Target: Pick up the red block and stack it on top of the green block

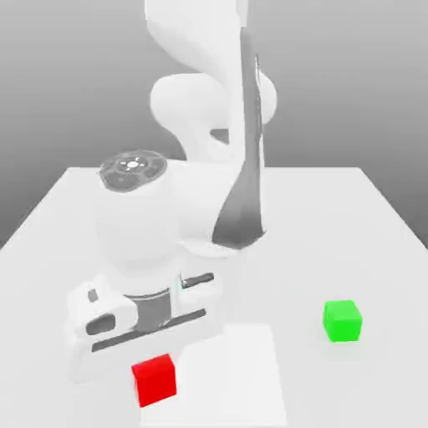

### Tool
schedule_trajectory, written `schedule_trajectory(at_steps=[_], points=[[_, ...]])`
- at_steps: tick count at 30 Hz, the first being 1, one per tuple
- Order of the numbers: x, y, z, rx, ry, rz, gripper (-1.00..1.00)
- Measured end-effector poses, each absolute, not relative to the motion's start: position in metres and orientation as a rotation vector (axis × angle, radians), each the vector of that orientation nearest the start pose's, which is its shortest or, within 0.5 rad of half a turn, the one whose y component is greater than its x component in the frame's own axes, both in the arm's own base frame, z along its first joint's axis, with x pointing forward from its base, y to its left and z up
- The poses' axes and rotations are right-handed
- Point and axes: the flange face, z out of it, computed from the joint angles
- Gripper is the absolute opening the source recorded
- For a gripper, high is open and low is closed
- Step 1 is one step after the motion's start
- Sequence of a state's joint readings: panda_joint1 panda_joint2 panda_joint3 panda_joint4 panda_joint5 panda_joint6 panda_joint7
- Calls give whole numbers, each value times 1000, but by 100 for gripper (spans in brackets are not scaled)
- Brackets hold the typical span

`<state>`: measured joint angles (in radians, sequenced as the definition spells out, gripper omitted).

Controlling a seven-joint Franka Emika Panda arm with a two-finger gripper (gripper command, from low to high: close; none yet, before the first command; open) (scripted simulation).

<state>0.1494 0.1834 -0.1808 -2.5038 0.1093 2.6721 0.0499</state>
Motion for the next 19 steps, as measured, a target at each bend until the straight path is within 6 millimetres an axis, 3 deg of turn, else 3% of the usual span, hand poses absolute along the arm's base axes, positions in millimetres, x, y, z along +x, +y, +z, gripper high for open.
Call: schedule_trajectory(at_steps=[3,4,6,7,10,15,16,19], points=[[441,56,223,-3114,-64,29,-100],[426,93,226,-3105,-227,32,-100],[379,169,234,-3055,-613,31,-100],[354,197,238,-3021,-782,27,-100],[311,221,241,-2963,-1031,7,-100],[303,225,197,-2950,-1082,2,-100],[303,225,187,-2950,-1081,2,100],[303,225,187,-2950,-1081,2,100]])
